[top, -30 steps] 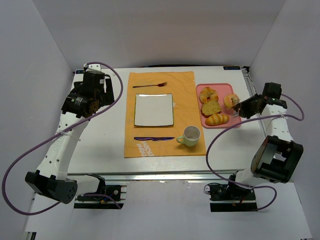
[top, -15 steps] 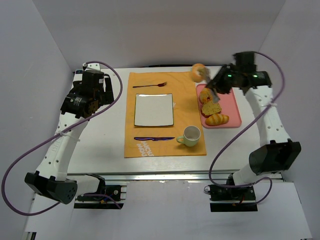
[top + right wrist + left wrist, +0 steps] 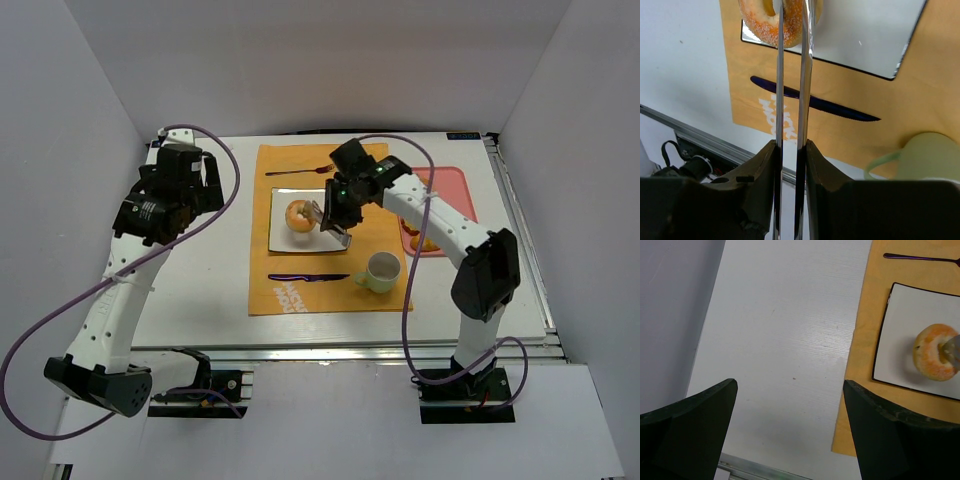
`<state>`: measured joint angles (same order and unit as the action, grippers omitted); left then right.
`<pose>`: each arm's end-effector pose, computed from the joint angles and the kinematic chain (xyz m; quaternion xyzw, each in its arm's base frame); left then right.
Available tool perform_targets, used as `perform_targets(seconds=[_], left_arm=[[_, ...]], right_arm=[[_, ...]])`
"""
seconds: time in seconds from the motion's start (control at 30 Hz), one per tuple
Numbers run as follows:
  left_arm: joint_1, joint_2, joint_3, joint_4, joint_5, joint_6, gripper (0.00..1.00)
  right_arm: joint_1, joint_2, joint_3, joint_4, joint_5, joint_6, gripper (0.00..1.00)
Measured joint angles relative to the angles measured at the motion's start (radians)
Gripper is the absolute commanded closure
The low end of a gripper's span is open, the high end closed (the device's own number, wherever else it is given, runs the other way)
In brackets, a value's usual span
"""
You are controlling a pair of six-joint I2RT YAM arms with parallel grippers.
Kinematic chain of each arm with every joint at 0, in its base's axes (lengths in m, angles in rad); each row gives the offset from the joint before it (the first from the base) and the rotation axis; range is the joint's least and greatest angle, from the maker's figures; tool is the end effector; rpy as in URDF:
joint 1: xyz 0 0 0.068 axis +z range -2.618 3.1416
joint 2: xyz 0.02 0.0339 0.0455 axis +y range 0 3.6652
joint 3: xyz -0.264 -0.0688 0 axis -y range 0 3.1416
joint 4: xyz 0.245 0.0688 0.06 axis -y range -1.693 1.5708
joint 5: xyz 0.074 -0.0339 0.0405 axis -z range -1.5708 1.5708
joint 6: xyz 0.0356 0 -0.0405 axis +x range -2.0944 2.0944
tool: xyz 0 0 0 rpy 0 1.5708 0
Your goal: Place the bread
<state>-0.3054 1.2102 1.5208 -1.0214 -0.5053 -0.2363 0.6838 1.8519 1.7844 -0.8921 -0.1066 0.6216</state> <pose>0.2164 -0.0502 0.4239 -0.0737 0.8832 0.1109 0.4497 0.3112 0.2585 0.3209 -0.0456 0.9514 0.2228 0.2078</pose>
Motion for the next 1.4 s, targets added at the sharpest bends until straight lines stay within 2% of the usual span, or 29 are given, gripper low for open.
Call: perform_targets(seconds=[0.07, 0.23, 0.27, 0.33, 0.43, 0.5, 0.63, 0.93, 1.1, 1.27, 1.33, 1.4], left_arm=[[0.0, -0.008, 0.0, -0.001, 0.0, 0.0, 0.02], [0.0, -0.026, -0.001, -0.003, 0.0, 0.0, 0.02], [0.0, -0.029, -0.001, -0.003, 0.0, 0.0, 0.02], [0.0, -0.031, -0.002, -0.003, 0.0, 0.0, 0.02], [0.0, -0.031, -0.003, -0.003, 0.002, 0.0, 0.02], [0.0, -0.031, -0.007, -0.002, 0.005, 0.0, 0.02], [0.0, -0.031, -0.011, -0.001, 0.008, 0.0, 0.02], [0.0, -0.032, -0.02, 0.002, 0.008, 0.0, 0.02], [-0.001, -0.032, -0.02, 0.004, 0.017, 0.0, 0.02], [-0.015, -0.032, -0.02, 0.005, 0.024, 0.0, 0.02], [-0.03, -0.032, -0.02, 0.006, 0.027, 0.0, 0.02], [-0.053, -0.032, -0.02, 0.012, 0.034, 0.0, 0.02]], right_arm=[[0.028, 0.021, -0.001, 0.01, 0.003, 0.0, 0.88], [0.051, 0.07, 0.003, 0.053, 0.002, -0.001, 0.77], [0.051, 0.086, 0.008, 0.053, 0.005, -0.002, 0.72], [0.056, 0.116, 0.013, 0.054, 0.018, -0.005, 0.69], [0.059, 0.149, 0.013, 0.049, 0.033, -0.009, 0.55], [0.064, 0.151, 0.013, 0.043, 0.04, -0.018, 0.48], [0.07, 0.15, 0.019, 0.045, 0.063, -0.027, 0.42], [0.07, 0.123, 0.087, 0.008, 0.122, -0.018, 0.38], [0.07, 0.066, 0.149, -0.034, 0.19, 0.017, 0.39], [0.047, -0.071, 0.158, -0.14, 0.337, 0.104, 0.43], [-0.008, -0.164, 0.13, -0.163, 0.387, 0.138, 0.44], [-0.114, -0.31, 0.035, -0.165, 0.43, 0.171, 0.44]])
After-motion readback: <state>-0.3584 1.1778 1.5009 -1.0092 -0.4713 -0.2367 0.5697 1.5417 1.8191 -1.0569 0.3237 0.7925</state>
